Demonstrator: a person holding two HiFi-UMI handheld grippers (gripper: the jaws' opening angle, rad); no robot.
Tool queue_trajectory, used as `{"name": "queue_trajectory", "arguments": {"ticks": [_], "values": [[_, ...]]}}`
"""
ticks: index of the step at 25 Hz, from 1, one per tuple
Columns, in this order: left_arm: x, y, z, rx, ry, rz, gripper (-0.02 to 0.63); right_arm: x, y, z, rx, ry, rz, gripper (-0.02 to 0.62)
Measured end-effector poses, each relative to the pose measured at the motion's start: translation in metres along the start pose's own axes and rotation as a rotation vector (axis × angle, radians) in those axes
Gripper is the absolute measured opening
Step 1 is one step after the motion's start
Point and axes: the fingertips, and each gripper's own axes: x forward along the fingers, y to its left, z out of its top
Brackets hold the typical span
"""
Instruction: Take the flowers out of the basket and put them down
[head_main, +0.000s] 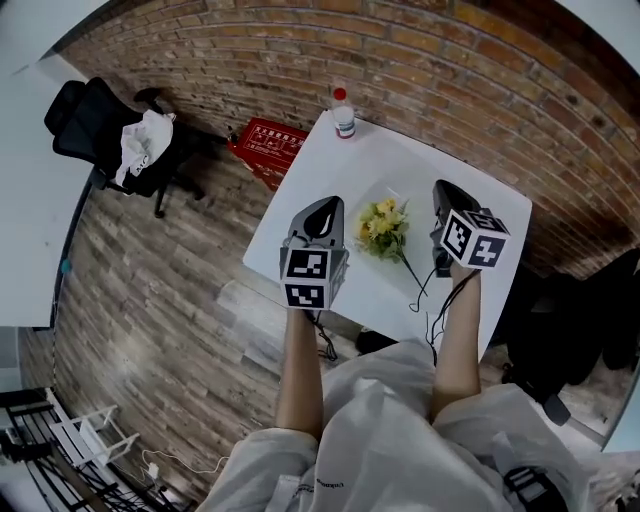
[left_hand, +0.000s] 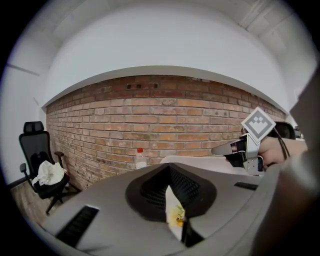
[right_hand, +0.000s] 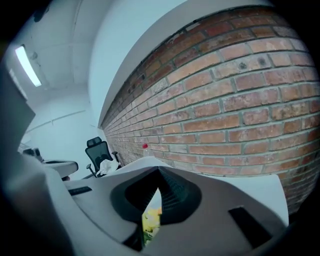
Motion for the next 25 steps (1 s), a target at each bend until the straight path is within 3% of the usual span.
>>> {"name": "queue_trajectory", "arguments": {"ticks": [6,9,14,16,21,25], "values": [[0.023,0.015,0.006,-0.014,0.004,-0.012,0.026,0.008,-0.012,0.008,0.009,-0.022,-0.015,0.015],[0.033,0.017,-0.003,-0.022,0.023,-0.019,0.026,0.011,-0.007,-0.010,-0.076,0.024,0.016,0.015],[0.042,0.007,-0.021,-0.006,0.052,-0.090,0.026,0.010,0.016,-0.060,-0.368,0.223,0.107,0.015],[0.044,0.010,-0.020,0.020,0.048,-0.114,0.026,0.013,0.019,-0.083,-0.433,0.313,0.142,0.015],[0.047,0.016,-0.010,0.029,0.030,-0.232,0.026,0.012,0.016,-0.129,-0.484,0.495,0.138,0.032],[0.055,0.015,-0.007,0.030,0.026,-0.332,0.026,0.020,0.019,-0.170,-0.442,0.640,0.165,0.053]]}}
